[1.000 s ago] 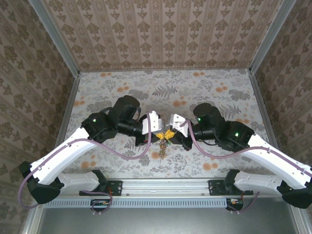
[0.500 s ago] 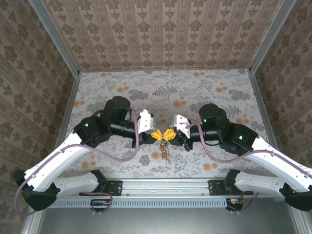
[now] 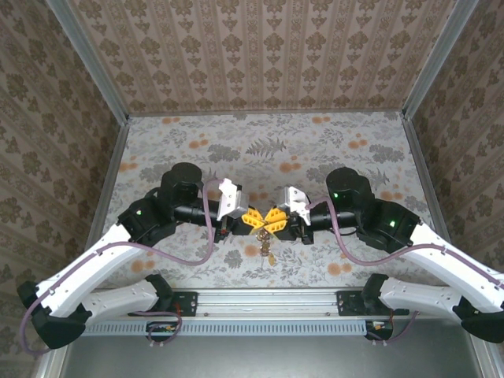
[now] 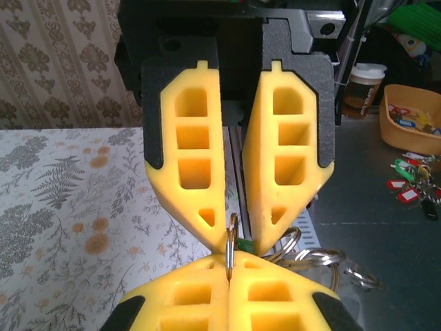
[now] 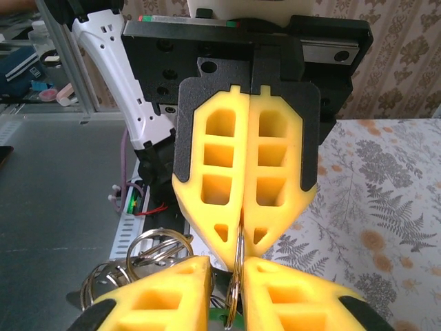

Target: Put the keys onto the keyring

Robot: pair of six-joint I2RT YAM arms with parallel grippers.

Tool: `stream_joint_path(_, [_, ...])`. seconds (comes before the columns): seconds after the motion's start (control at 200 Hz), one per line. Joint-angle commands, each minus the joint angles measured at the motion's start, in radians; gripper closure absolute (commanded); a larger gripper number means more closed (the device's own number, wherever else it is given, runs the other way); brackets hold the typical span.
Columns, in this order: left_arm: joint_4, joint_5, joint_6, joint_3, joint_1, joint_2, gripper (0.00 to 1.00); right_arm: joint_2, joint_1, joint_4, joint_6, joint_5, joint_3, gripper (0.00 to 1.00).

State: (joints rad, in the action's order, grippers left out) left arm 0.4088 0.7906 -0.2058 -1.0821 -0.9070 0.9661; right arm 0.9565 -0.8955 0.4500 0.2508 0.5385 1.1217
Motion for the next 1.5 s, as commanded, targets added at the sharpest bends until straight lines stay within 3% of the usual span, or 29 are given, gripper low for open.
stream_joint_path(0.0, [-0.185, 0.009, 0.033, -0.003, -0.001, -0.005, 1.00, -0.004, -0.012, -0.053, -0.013, 0.039, -0.017, 0.80])
stream_joint_path(0.225, [-0.199, 0.020, 0.041, -0.002, 0.000, -0.012, 1.00, -0.047, -0.011, -0.091, -0.047, -0.002, -0.062, 0.86])
stream_joint_path(0.77, [-0.270, 0.084, 0.087, 0.006, 0.012, -0.027, 1.00, -0.060, 0.000, -0.151, -0.060, -0.056, -0.092, 0.73])
stream_joint_path(0.95, [-0.382, 0.159, 0.169, 0.024, 0.014, -0.019, 1.00, -0.085, 0.000, -0.221, -0.064, -0.052, -0.126, 0.85])
stream_joint_path(1.12, [-0.433, 0.188, 0.213, 0.037, 0.011, -0.016, 1.00, -0.097, 0.004, -0.238, -0.061, -0.054, -0.141, 0.86])
stream_joint_path(1.31, [-0.383, 0.199, 0.195, 0.007, -0.008, 0.003, 1.00, -0.127, 0.009, -0.260, -0.065, -0.105, -0.172, 0.77])
stream_joint_path(1.495, [-0.360, 0.203, 0.179, -0.006, -0.015, 0.013, 1.00, -0.142, 0.016, -0.280, -0.081, -0.121, -0.186, 0.77])
